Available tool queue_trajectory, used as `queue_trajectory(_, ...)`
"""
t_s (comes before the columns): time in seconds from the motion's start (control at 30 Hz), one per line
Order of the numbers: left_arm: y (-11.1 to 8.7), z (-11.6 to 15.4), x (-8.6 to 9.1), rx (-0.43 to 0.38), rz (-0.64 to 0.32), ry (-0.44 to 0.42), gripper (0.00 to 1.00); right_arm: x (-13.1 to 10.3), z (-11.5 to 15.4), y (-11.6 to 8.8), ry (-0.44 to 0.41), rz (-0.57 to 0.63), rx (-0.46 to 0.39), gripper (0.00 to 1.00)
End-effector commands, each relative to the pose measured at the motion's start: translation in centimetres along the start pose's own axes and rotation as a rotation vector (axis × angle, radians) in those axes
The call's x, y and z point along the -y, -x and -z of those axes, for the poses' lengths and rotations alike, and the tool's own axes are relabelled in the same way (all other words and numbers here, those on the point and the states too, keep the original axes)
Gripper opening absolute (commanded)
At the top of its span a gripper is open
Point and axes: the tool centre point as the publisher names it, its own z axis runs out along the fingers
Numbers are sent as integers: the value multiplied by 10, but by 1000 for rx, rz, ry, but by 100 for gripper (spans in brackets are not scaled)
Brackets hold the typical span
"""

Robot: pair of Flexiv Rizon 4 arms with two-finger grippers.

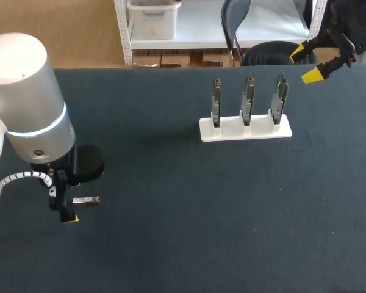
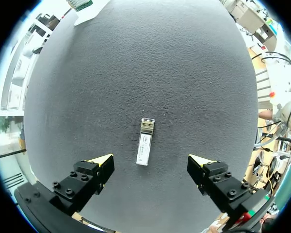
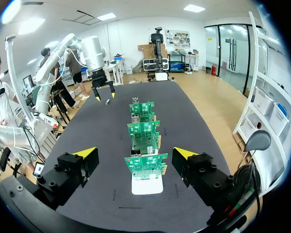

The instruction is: Pick up the optical module with the left hand, and insert it into the network port with the right hand.

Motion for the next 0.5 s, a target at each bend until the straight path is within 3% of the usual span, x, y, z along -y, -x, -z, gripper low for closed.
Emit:
queue_trajectory(0.03, -1, -8, -5, 7, -3, -14, 100, -2, 0, 0, -4, 0, 0, 100)
queue_trajectory(0.5, 6, -17, -7, 32, -12, -38, 100, -2, 0, 0, -4, 0, 0, 100)
